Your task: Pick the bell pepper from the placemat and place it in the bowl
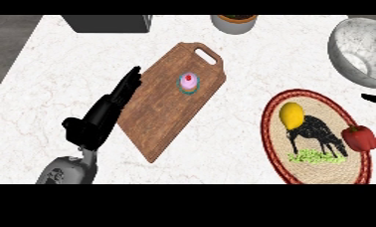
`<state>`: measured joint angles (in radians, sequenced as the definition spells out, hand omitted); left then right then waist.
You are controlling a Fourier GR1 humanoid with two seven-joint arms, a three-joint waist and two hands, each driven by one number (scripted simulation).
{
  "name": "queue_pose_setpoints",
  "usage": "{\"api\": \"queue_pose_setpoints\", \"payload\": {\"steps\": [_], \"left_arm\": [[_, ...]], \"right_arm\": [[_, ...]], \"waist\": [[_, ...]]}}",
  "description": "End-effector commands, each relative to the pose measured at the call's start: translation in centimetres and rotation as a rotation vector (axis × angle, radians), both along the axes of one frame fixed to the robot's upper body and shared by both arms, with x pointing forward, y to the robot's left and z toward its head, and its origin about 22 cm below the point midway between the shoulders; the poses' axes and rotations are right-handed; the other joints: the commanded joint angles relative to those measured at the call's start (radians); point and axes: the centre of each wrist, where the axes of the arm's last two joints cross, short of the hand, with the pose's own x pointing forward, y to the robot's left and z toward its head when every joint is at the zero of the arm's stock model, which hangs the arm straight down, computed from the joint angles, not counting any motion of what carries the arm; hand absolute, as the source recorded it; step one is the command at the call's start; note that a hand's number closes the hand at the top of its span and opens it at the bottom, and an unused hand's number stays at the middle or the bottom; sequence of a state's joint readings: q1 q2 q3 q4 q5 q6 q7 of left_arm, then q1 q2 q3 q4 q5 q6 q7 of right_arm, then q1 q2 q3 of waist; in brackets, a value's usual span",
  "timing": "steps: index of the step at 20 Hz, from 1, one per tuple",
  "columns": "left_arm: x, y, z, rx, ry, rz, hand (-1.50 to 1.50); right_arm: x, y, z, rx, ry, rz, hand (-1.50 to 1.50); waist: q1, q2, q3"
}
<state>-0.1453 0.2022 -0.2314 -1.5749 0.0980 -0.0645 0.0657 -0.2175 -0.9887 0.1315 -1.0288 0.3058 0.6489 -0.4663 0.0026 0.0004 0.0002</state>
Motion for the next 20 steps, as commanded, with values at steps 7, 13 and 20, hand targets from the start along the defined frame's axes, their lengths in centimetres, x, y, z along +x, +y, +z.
{"api": "queue_pose_setpoints", "payload": {"steps": [7, 13, 20], "left_arm": [[0.4, 0.6, 0.0, -0.014, -0.008, -0.006, 0.00], [-0.8, 0.8, -0.3, -0.017, 0.000, 0.004, 0.00], [0.4, -0.3, -0.6, -0.009, 0.003, -0.005, 0.00]], "right_arm": [[-0.2, 1.0, -1.4, -0.005, -0.109, -0.024, -1.50], [-1.0, 1.4, -4.8, -0.020, -0.105, -0.057, -1.50], [-0.7, 2.4, -8.2, -0.030, -0.037, -0.037, -1.50]], "waist": [[-0.004, -0.001, 0.000], [-0.002, -0.001, 0.000], [0.000, 0.000, 0.000]]}}
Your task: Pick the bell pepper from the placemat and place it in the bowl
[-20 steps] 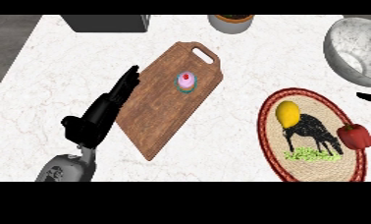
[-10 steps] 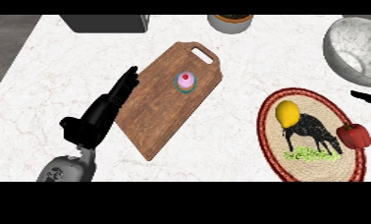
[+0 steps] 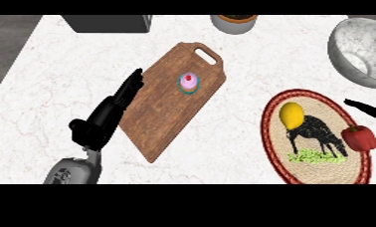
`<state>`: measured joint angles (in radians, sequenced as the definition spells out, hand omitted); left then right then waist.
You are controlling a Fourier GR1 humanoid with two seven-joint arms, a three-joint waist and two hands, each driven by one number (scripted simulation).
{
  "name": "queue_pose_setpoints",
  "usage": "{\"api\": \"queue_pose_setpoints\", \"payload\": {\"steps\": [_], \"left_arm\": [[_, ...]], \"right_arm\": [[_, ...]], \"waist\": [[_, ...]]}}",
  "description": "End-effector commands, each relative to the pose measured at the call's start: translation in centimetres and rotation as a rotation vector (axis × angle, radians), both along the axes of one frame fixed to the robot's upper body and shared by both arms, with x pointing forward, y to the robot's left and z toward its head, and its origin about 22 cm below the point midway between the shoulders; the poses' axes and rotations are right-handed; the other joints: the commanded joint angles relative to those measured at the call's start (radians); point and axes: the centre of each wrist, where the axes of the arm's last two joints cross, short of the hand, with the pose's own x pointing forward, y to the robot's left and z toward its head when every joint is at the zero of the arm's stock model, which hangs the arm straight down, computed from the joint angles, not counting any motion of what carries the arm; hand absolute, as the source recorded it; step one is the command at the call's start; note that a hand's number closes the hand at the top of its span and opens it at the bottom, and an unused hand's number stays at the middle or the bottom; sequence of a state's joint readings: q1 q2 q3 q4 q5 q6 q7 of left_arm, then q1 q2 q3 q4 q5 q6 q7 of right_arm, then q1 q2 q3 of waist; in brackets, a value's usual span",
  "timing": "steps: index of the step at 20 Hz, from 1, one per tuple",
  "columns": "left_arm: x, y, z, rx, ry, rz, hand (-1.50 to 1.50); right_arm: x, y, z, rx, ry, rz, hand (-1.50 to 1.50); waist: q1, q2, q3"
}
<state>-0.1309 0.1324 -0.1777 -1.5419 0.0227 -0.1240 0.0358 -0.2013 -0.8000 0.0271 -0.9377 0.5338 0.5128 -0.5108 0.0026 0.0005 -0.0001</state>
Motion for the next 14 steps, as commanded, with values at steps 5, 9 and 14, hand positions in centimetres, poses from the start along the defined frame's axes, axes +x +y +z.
{"api": "queue_pose_setpoints", "payload": {"steps": [5, 9, 14], "left_arm": [[-0.7, 0.4, 2.4, 0.003, 0.000, -0.001, 0.00], [0.4, -0.2, 1.4, -0.006, 0.000, -0.001, 0.00], [0.9, 1.1, -0.2, -0.011, 0.008, -0.004, 0.00]], "right_arm": [[1.7, 0.5, -0.6, 0.003, 0.031, -0.006, -1.50], [1.9, 2.2, -3.4, 0.033, -0.007, -0.009, -1.50], [1.7, 1.3, -4.6, 0.103, -0.107, 0.025, 1.50]], "waist": [[0.002, -0.001, 0.000], [0.000, 0.000, 0.000], [0.002, 0.002, 0.001]]}}
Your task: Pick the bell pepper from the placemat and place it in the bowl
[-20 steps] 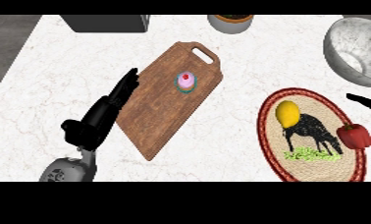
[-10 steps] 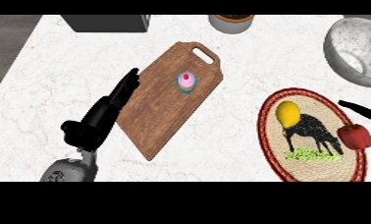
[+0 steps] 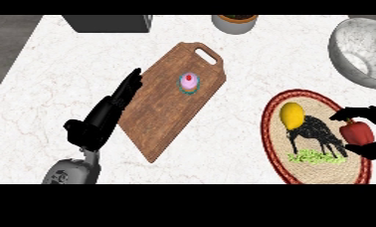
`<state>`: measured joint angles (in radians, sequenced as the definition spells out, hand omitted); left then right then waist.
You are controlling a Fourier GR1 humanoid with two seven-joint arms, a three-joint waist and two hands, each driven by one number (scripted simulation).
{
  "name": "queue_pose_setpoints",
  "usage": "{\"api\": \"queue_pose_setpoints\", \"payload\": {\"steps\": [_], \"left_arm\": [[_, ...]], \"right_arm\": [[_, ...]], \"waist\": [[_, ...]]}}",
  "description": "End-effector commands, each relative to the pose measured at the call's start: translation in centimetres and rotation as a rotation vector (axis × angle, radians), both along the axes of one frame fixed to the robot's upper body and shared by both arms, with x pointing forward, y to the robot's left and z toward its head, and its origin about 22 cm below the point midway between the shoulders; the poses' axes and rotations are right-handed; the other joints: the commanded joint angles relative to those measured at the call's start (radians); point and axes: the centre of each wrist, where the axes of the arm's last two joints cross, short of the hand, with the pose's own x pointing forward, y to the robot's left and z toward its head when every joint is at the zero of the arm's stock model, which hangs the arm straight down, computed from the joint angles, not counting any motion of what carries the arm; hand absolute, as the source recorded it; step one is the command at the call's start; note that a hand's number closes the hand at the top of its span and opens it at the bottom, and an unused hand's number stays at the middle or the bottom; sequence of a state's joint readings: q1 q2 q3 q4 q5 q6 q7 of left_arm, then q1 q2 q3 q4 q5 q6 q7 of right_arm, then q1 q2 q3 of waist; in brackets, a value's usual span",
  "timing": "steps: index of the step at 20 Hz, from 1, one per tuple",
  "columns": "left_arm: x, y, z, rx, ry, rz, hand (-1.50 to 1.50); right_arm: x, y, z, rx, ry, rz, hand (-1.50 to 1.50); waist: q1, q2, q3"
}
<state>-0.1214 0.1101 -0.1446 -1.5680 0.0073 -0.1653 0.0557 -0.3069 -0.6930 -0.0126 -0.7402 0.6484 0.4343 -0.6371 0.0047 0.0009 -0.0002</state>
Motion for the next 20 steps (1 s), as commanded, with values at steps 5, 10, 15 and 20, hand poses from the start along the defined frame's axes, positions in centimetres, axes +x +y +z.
{"api": "queue_pose_setpoints", "payload": {"steps": [5, 10, 15, 20], "left_arm": [[-0.3, 1.8, 0.0, 0.004, 0.001, 0.005, 0.00], [0.4, 0.9, -0.4, -0.003, -0.009, 0.014, 0.00], [-0.8, 0.3, -0.3, 0.010, 0.001, 0.004, 0.00], [-0.6, 1.2, 0.2, 0.005, 0.011, 0.018, 0.00]], "right_arm": [[1.2, 0.2, 0.8, 0.029, -0.088, 0.007, 1.50], [1.0, 2.1, 0.2, -0.093, -0.172, 0.159, 1.50], [1.6, 5.2, 2.0, -0.316, -0.273, 0.502, 1.50], [0.8, 5.6, 5.0, -0.413, -0.495, 0.367, 1.50]], "waist": [[-0.001, -0.001, 0.000], [-0.003, -0.001, 0.000], [-0.002, -0.007, -0.001], [-0.021, -0.008, -0.001]]}}
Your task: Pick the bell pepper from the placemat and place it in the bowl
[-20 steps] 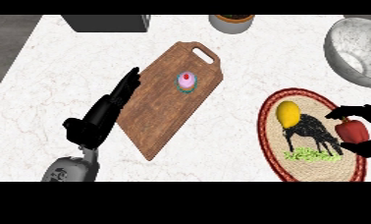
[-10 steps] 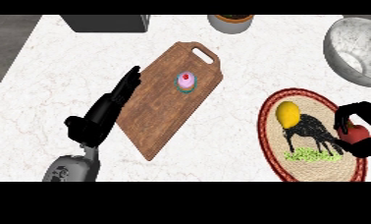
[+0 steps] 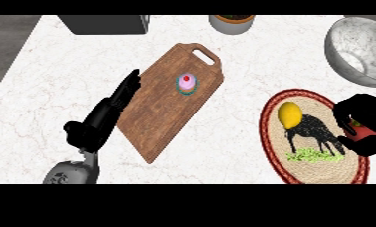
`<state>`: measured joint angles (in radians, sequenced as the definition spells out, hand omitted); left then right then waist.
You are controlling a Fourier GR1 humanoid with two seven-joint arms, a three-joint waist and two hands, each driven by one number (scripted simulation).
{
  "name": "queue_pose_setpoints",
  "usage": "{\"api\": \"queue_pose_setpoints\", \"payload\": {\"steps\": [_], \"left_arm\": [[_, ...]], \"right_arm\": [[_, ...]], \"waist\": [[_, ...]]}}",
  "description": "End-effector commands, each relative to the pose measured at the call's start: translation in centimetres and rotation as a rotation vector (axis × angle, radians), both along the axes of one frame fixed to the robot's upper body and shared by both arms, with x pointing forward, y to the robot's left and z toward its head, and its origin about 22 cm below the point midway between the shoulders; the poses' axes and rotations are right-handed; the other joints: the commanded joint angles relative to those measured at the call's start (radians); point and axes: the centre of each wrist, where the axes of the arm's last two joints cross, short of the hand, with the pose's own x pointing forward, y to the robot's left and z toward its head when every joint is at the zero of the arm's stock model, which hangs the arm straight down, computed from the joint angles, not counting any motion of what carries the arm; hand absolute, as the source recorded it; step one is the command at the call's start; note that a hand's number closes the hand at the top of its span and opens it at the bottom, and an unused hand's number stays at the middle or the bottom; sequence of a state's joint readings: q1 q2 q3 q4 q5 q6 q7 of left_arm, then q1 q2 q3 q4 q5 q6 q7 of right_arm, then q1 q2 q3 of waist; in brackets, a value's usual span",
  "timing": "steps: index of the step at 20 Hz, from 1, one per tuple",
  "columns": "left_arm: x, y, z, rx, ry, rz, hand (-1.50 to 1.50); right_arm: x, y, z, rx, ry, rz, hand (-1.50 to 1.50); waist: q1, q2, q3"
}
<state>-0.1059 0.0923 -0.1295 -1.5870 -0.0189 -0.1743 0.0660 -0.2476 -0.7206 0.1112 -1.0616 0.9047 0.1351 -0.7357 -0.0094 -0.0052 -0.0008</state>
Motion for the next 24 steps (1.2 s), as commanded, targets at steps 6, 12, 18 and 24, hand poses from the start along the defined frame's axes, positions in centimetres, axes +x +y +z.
{"api": "queue_pose_setpoints", "payload": {"steps": [6, 12, 18, 24], "left_arm": [[-0.2, 0.2, 1.6, 0.006, -0.007, 0.016, 0.00], [-0.8, -0.1, 0.2, -0.010, 0.008, 0.013, 0.00], [-1.5, -0.4, -0.3, -0.006, -0.015, -0.001, 0.00], [0.9, -0.4, 0.9, -0.007, 0.003, -0.034, 0.00]], "right_arm": [[-0.8, -0.9, 6.6, 0.222, -0.353, -0.092, 1.50], [-0.8, -1.3, 9.9, 0.568, -0.362, -0.177, 1.50], [0.3, -3.8, 14.2, 0.523, -0.384, -0.313, 1.50], [4.5, -5.3, 13.0, 0.416, -0.541, -0.392, 1.50]], "waist": [[-0.012, -0.006, 0.001], [-0.009, -0.002, 0.000], [0.012, 0.005, 0.001], [0.037, 0.014, 0.002]]}}
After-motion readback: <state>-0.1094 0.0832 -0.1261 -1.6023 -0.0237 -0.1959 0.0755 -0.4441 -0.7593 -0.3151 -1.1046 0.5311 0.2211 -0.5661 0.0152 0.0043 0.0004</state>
